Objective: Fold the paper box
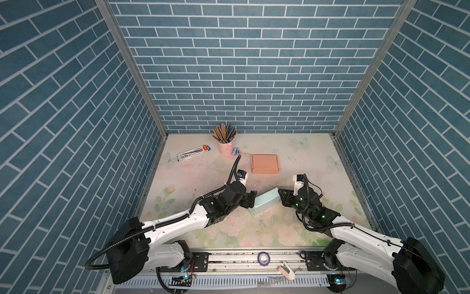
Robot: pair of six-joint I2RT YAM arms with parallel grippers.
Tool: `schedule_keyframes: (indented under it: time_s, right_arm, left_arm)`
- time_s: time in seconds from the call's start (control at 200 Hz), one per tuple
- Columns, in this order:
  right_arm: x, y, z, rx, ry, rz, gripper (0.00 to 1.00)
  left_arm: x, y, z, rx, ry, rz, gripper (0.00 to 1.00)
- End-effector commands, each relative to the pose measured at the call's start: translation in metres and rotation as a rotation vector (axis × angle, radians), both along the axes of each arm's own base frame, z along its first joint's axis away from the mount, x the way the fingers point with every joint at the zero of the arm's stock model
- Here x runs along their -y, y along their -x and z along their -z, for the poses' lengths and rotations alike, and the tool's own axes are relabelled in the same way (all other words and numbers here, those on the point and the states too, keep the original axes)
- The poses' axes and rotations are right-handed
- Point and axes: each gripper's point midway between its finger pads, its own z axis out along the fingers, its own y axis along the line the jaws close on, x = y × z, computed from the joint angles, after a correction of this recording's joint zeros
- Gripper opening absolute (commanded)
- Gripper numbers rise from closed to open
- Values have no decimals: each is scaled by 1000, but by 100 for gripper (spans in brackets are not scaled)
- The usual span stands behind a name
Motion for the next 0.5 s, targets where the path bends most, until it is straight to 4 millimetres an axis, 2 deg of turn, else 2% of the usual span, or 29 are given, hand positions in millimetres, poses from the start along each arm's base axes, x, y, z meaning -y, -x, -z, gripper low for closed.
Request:
schedule_keyframes:
  time_s: [0.0,0.165,0.38,0.495]
  right_arm:
    - [36,34,71,-222,209,21,20]
    - [35,34,69,-221,204,17,20]
    - [33,34,60,-210,195,13,20]
    - [31,35,56,-204,189,11,20]
  left_arm:
    - [-4,26,26,-104,-26,33,84]
    - [3,36,30,-128,18,60,84]
    - [5,35,43,-138,-7,68,85]
    - [-2,32,51,-139,-28,48,85]
